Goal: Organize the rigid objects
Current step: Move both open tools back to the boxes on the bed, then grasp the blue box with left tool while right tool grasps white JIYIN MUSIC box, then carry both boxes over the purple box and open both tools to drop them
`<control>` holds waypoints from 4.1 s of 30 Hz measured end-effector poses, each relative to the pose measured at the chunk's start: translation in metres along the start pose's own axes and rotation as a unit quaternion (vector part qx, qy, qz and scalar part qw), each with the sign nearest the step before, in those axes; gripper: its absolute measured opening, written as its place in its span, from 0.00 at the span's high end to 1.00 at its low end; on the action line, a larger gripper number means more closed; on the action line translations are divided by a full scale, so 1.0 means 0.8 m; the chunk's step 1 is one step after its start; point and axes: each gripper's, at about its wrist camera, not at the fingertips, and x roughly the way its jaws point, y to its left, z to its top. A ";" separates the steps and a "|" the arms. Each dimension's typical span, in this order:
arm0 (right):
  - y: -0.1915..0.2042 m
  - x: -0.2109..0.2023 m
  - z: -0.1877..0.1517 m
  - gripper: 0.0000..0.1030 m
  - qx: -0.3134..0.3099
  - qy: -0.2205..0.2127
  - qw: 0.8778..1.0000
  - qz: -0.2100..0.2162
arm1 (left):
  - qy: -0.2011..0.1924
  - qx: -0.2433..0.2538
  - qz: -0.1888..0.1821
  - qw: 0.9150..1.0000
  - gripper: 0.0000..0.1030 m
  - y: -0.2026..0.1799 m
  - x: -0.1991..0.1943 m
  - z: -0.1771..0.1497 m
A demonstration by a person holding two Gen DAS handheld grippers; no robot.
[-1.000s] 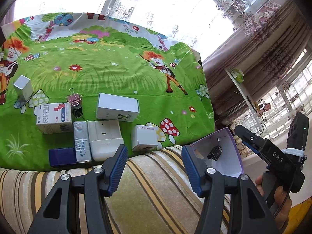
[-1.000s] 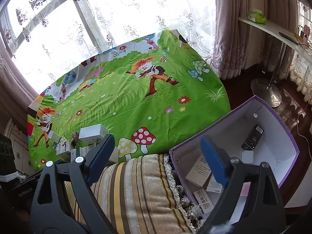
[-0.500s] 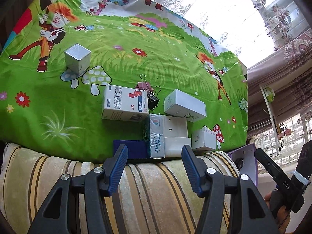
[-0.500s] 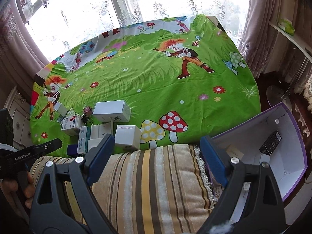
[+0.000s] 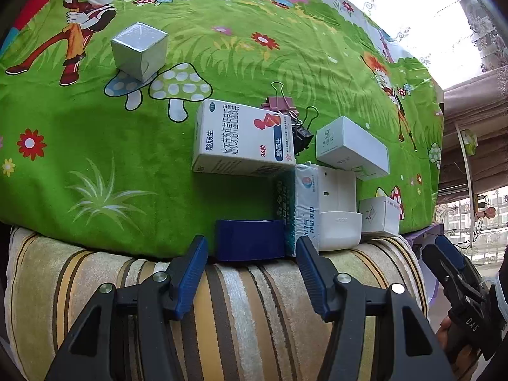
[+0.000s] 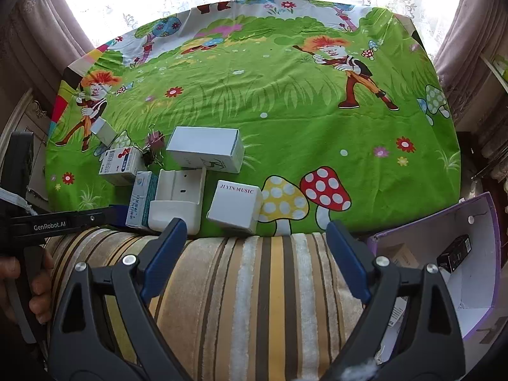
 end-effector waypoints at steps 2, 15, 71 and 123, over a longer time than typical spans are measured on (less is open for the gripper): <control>0.003 0.008 0.002 0.12 -0.006 0.007 1.000 0.001 | 0.007 0.001 0.006 1.000 0.43 0.000 0.006 0.001; 0.012 0.034 0.011 0.12 -0.016 0.027 0.999 -0.002 | 0.005 -0.001 0.021 1.000 0.43 0.002 0.012 0.009; -0.053 -0.053 -0.043 0.57 0.051 -0.062 0.997 -0.005 | -0.097 0.103 -0.083 0.986 0.48 -0.120 -0.052 -0.055; -0.218 -0.157 -0.128 0.31 0.191 -0.123 0.967 -0.114 | -0.141 0.287 -0.172 0.932 0.37 -0.282 -0.071 -0.101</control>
